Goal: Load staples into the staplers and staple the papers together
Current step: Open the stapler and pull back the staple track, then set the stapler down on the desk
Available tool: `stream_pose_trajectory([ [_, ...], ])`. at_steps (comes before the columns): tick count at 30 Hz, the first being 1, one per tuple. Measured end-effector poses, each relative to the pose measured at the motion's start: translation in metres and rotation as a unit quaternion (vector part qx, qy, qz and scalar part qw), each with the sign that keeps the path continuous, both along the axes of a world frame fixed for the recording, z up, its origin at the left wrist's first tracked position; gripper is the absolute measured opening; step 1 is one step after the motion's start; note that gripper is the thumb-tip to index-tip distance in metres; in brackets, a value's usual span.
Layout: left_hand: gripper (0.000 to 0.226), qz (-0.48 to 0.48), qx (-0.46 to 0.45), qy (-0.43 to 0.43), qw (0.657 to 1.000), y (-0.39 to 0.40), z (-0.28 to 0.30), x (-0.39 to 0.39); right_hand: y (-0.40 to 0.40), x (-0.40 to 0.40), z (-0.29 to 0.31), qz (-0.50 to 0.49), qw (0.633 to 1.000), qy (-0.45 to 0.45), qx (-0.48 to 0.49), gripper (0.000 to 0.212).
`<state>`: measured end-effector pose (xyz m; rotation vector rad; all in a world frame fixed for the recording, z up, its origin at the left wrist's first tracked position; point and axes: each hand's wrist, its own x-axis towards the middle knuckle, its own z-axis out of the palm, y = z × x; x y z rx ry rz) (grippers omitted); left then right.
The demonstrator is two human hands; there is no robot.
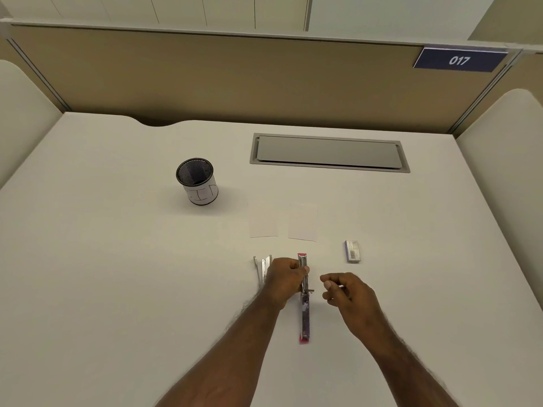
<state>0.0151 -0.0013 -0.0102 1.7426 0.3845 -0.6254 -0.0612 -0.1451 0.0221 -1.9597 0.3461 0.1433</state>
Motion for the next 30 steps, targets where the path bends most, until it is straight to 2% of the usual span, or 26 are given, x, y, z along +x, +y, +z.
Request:
stream_pose_trajectory([
  [5,0.026,-0.001,0.107,-0.041,0.993,-0.008,-0.005,0.001,-0.001,-0.005,-0.005,-0.015,1.000,0.008,0.014,0.016],
  [9,0.031,0.005,0.158,-0.062,0.985,-0.014,-0.004,-0.002,-0.002,-0.007,-0.008,-0.011,1.000,0.014,0.007,0.014],
  [30,0.021,-0.017,0.220,-0.080,0.972,-0.016,-0.008,0.005,-0.003,-0.011,-0.008,-0.004,0.999,0.030,-0.029,0.016],
])
